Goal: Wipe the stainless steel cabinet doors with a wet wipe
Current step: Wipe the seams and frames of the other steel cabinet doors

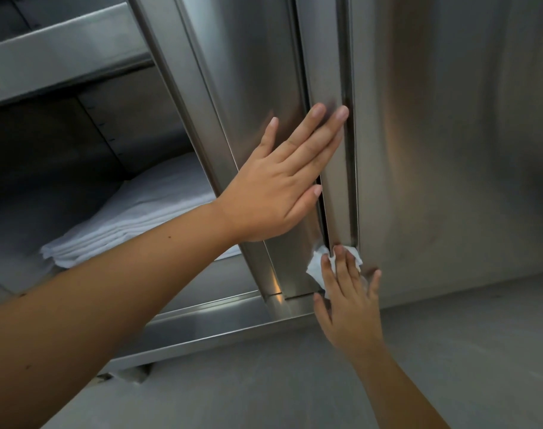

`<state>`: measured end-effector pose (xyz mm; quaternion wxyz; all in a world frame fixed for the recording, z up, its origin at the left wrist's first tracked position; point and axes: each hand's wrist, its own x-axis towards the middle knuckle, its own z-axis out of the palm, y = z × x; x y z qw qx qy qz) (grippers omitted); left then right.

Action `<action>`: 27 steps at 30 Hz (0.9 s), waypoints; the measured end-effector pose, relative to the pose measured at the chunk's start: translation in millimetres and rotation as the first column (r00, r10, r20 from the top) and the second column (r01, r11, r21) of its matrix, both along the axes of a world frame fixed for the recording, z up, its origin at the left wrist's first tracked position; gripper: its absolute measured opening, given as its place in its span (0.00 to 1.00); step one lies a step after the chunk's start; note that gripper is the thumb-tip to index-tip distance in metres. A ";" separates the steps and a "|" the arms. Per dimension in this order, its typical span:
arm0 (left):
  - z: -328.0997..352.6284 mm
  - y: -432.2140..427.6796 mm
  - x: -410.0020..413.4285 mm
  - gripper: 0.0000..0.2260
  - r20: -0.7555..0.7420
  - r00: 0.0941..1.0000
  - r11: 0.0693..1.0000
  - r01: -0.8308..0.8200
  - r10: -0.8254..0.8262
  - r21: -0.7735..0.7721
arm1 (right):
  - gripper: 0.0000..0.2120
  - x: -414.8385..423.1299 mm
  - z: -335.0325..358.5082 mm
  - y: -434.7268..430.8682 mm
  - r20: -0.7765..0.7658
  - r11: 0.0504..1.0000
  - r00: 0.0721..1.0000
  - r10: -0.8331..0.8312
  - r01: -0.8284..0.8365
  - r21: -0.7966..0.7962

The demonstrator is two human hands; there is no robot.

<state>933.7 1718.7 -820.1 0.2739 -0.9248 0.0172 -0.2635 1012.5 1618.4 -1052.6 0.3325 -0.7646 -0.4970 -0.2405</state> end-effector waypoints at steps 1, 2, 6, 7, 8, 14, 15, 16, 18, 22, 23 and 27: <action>0.5 0.4 -0.1 0.26 -0.004 1.000 1.000 0.002 -0.002 0.005 | 0.33 -0.5 -8.9 -2.4 -0.009 1.000 1.000 -0.002 0.002 -0.023; 0.7 0.8 -0.2 0.26 -0.005 1.000 1.000 0.004 -0.004 0.007 | 0.33 -1.5 -19.2 -5.6 -0.029 0.998 1.000 -0.002 0.000 -0.055; -0.8 0.7 0.1 0.26 0.008 1.000 1.000 0.008 -0.008 0.001 | 0.28 -8.9 -57.0 -25.3 -0.161 0.966 0.987 0.015 -0.056 -0.253; -1.0 0.7 0.3 0.26 0.010 1.000 1.000 0.007 -0.007 0.003 | 0.28 -10.1 -62.4 -28.9 -0.191 0.949 0.981 0.014 -0.073 -0.307; -1.1 0.9 0.5 0.26 0.012 1.000 1.000 0.007 -0.008 0.006 | 0.29 -10.4 -65.8 -31.1 -0.206 0.937 0.978 0.013 -0.084 -0.339; -2.1 2.8 1.4 0.26 0.024 1.000 1.000 0.015 -0.015 0.015 | 0.28 -2.9 -45.5 -25.2 -0.139 0.967 0.989 0.058 -0.090 -0.237; -2.2 3.4 1.4 0.26 0.030 0.999 1.000 0.018 -0.019 0.016 | 0.28 -1.7 -37.7 -21.3 -0.128 0.975 0.991 0.046 -0.072 -0.210; -2.3 3.9 1.6 0.26 0.037 0.999 1.000 0.022 -0.023 0.014 | 0.29 -1.1 -30.6 -17.6 -0.126 0.981 0.991 0.032 -0.055 -0.187; -3.2 3.9 2.3 0.26 0.042 0.999 1.000 0.029 -0.029 0.006 | 0.29 -0.6 -23.8 -13.3 -0.119 0.987 0.993 0.022 -0.040 -0.156; -3.8 3.5 2.7 0.26 0.032 0.999 1.000 0.026 -0.025 -0.006 | 0.25 -0.2 -31.0 -11.9 -0.083 0.990 0.996 0.023 -0.034 -0.137; -3.9 3.9 2.8 0.26 0.033 0.999 1.000 0.025 -0.025 -0.004 | 0.27 -0.9 -33.0 -12.2 -0.096 0.990 0.995 0.018 -0.032 -0.141; -3.4 3.7 3.2 0.25 0.029 0.999 0.999 0.035 -0.035 -0.003 | 0.28 -1.8 -54.3 -21.0 -0.108 0.974 0.994 0.019 -0.043 -0.223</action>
